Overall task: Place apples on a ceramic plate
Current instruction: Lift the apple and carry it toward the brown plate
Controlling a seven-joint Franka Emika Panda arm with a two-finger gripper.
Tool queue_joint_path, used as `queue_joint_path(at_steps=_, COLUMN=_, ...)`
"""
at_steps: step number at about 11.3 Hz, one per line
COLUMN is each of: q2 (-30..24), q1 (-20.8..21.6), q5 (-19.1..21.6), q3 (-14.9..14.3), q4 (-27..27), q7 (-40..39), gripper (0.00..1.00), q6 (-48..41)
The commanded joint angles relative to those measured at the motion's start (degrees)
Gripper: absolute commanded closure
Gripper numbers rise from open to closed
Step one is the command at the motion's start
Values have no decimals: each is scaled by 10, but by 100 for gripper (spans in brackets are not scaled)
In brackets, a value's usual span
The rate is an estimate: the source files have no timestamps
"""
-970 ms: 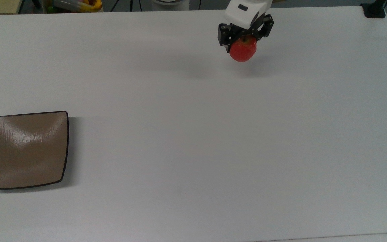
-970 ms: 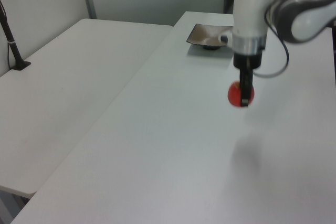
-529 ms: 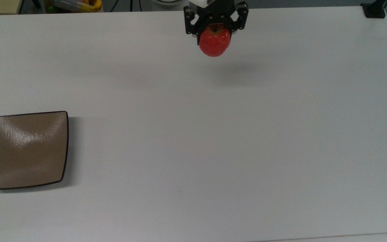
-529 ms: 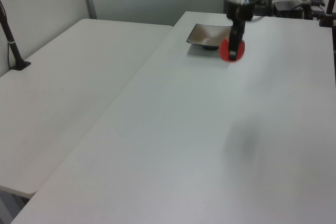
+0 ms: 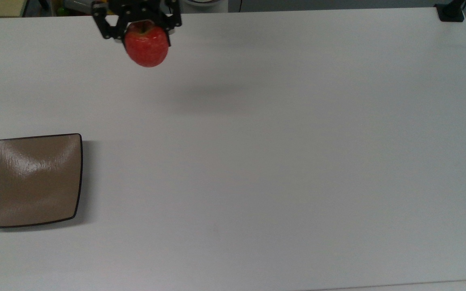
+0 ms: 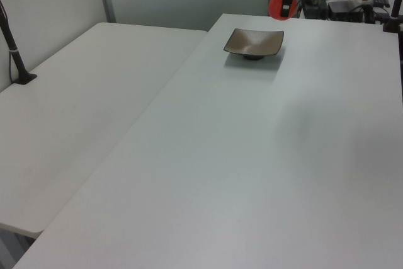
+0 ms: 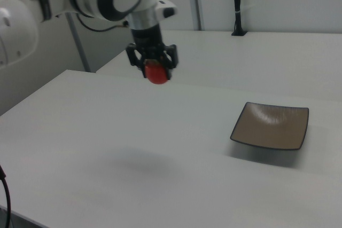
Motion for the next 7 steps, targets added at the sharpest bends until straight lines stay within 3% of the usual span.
queue_joint_path(at_steps=1, q2=106, q1=-57, q5=7, q3=3, q4=109, q7=-101, gripper=73, q6=4)
queue_joint_path(at_steps=4, q2=169, q1=-96, q5=8, q3=4, q4=107, q7=-114, gripper=73, q6=161)
queue_joint_path(at_steps=7, q2=225, q1=-121, q5=3, q3=3, q4=107, q7=-153, gripper=73, q6=254)
